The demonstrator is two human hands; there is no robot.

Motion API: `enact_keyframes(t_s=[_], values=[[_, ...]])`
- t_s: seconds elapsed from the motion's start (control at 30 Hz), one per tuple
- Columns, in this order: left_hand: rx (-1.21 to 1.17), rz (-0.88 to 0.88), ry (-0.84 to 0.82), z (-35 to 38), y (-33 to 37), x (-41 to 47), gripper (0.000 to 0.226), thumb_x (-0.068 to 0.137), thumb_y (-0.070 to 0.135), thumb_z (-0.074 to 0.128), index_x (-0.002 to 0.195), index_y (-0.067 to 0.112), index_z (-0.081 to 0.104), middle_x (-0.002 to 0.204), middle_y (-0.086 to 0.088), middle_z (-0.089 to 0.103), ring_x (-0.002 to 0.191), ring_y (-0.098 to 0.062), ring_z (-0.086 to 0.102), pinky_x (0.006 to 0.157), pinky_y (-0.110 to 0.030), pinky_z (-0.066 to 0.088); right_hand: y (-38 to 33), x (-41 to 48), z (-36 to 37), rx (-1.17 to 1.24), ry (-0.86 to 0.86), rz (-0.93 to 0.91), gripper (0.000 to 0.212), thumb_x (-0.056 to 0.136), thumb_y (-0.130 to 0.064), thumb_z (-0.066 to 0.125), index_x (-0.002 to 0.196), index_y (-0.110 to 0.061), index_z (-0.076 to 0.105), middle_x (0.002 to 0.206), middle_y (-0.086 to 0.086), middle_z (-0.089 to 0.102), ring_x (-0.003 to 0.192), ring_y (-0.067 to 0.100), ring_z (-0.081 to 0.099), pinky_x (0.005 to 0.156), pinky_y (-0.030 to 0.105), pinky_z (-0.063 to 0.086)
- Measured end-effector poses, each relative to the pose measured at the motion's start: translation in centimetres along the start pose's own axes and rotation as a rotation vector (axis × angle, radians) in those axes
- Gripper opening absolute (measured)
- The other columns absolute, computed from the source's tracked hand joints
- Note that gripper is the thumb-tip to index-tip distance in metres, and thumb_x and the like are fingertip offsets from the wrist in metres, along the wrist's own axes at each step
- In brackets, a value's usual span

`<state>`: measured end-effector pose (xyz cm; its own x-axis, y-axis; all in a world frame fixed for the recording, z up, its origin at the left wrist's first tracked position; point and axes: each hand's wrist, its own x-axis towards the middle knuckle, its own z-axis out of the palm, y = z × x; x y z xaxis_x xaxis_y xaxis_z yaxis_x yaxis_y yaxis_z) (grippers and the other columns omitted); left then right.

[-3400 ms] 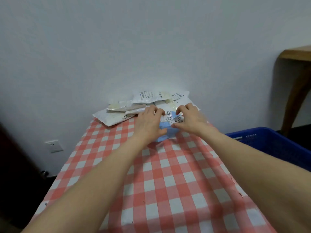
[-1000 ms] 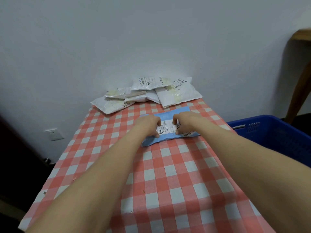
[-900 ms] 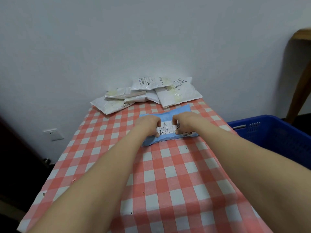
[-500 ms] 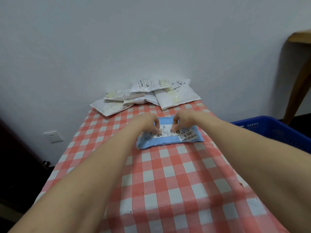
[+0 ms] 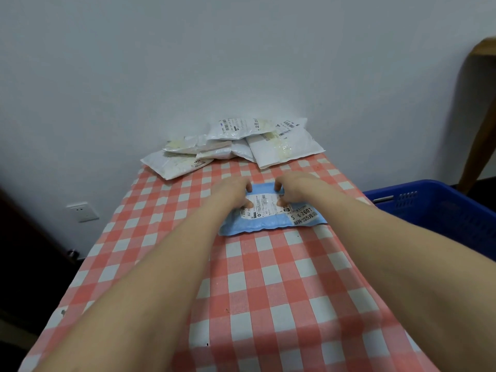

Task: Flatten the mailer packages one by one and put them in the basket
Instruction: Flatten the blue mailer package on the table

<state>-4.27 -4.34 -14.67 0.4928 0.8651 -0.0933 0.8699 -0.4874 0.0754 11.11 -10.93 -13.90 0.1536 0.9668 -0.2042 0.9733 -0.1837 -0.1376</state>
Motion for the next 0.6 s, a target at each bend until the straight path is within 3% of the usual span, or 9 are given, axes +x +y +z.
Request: enact_keyframes(t_s=[0.13,0.37,0.5,0.6], values=[[-0.015,0.009,0.03,0.1,0.0,0.3,0.037,0.082,0.031,0.073,0.114,0.023,0.058,0.118,0.0,0.06,0.108,-0.02,0.055,0.087,-0.033,0.047,-0.2,0.3,0.0,-0.022,0.023,0.007,0.042,0.085,-0.033,0.07,0.123,-0.02,0.057,0.12,0.003,0.061,0.105,0.023,0.059,0.089,0.036,0.051],[0.103,0.03,0.072,0.1,0.7,0.5,0.022,0.087,0.029,0.067,0.107,0.021,0.062,0.114,-0.002,0.061,0.107,-0.023,0.056,0.086,-0.034,0.048,-0.7,0.4,0.3,-0.081,0.066,0.039,0.028,0.092,-0.029,0.062,0.119,-0.02,0.063,0.115,0.004,0.063,0.103,0.024,0.06,0.081,0.033,0.051],[-0.009,0.032,0.093,-0.6,0.1,0.4,0.018,0.089,0.027,0.063,0.106,0.021,0.06,0.111,0.001,0.061,0.102,-0.019,0.056,0.078,-0.029,0.044,-0.3,0.1,-0.4,0.077,0.085,0.048,0.04,0.091,-0.035,0.062,0.128,-0.021,0.054,0.125,0.004,0.056,0.11,0.025,0.057,0.09,0.036,0.049],[-0.111,0.011,0.184,-1.4,-1.0,0.6,0.023,0.087,0.026,0.064,0.109,0.023,0.057,0.117,-0.001,0.06,0.105,-0.019,0.056,0.085,-0.032,0.046,0.2,0.1,-1.1,0.12,0.213,0.043,0.049,0.09,-0.041,0.062,0.134,-0.027,0.047,0.134,0.004,0.045,0.118,0.026,0.051,0.095,0.039,0.045]])
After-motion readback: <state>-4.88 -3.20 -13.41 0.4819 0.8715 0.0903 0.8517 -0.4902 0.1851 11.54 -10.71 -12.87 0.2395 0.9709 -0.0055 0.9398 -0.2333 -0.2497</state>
